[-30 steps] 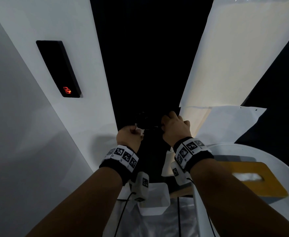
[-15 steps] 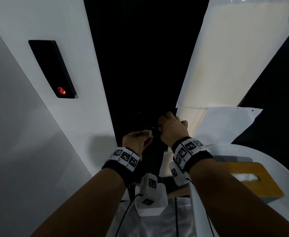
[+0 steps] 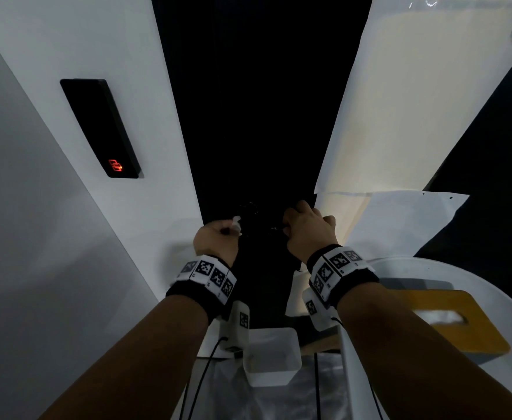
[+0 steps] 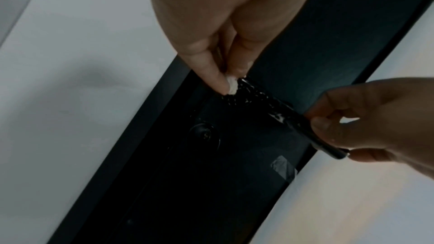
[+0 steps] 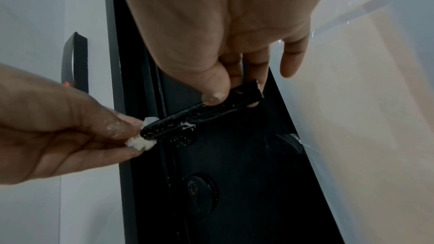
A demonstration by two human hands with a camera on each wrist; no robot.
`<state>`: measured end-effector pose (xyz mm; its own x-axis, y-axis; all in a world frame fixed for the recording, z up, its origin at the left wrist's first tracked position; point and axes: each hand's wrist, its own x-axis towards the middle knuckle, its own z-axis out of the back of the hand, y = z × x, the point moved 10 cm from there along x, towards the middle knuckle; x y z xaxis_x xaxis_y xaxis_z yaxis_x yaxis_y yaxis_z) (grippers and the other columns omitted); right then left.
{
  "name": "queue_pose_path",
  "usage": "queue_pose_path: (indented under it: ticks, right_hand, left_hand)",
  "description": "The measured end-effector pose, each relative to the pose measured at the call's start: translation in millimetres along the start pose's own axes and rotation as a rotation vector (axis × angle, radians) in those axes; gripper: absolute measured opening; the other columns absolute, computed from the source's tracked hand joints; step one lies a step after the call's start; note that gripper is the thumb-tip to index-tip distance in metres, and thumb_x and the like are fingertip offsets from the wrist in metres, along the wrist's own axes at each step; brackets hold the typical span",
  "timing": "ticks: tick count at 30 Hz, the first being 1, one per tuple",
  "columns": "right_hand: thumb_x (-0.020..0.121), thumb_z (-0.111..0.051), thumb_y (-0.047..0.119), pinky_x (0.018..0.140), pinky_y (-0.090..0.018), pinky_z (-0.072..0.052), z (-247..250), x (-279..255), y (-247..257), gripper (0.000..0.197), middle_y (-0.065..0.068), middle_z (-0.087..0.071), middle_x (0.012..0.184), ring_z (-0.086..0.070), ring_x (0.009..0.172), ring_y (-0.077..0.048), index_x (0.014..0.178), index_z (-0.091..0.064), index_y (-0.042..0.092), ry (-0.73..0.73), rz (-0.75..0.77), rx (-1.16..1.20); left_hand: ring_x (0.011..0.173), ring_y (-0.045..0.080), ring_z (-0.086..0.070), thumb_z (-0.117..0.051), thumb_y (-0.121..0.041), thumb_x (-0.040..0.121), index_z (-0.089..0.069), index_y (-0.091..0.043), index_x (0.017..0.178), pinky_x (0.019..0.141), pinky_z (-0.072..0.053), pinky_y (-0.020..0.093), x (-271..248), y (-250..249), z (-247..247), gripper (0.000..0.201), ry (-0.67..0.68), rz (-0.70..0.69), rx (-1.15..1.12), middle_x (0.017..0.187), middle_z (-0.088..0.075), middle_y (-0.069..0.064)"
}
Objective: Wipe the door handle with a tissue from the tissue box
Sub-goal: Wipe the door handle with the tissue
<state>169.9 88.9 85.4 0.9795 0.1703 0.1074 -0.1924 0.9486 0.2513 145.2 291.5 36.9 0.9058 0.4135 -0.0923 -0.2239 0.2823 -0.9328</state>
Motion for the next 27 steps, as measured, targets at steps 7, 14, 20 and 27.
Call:
queue_pose_path:
  ticks: [7, 14, 20, 27]
  right_hand:
    - [0.082, -0.048, 0.016, 0.088, -0.044, -0.033, -1, 0, -1, 0.027, -0.003, -0.047, 0.111, -0.048, 0.104, -0.028, 0.108, -0.055, 0.021, 0.003, -0.006, 0.008]
    - [0.082, -0.048, 0.015, 0.085, -0.043, -0.032, 0, -1, 0, 0.027, -0.003, -0.046, 0.111, -0.048, 0.104, -0.028, 0.108, -0.056, 0.020, -0.003, -0.004, 0.017]
    - [0.082, -0.047, 0.015, 0.087, -0.044, -0.032, 0, -1, -1, 0.027, -0.003, -0.046, 0.110, -0.048, 0.104, -0.028, 0.107, -0.054, 0.021, -0.007, -0.007, 0.023]
    - [0.082, -0.048, 0.016, 0.087, -0.044, -0.033, -1, 0, 0, 0.027, -0.004, -0.046, 0.111, -0.048, 0.105, -0.029, 0.108, -0.054, 0.020, 0.002, -0.008, 0.014]
  left_hand:
    - [0.090, 0.022, -0.068, -0.063, -0.018, 0.085, -0.072, -0.027, 0.082, 0.092, -0.053, 0.035, -6, -17, 4, 0.013, 0.048, -0.104, 0.067, 0.093, -0.074, 0.003]
    - [0.100, 0.021, -0.063, -0.057, -0.009, 0.089, -0.072, -0.016, 0.106, 0.083, -0.036, 0.013, 2, -50, -1, 0.024, 0.028, -0.272, 0.273, 0.105, -0.072, 0.005]
    - [0.099, 0.021, -0.064, -0.053, -0.004, 0.089, -0.074, -0.014, 0.096, 0.078, -0.040, 0.015, -2, -71, -4, 0.024, 0.087, -0.379, 0.362, 0.104, -0.072, 0.005]
    - [0.108, 0.031, -0.058, -0.052, -0.001, 0.086, -0.066, -0.014, 0.115, 0.093, -0.047, 0.034, 10, -80, -38, 0.035, 0.205, -0.518, 0.715, 0.121, -0.059, 0.012]
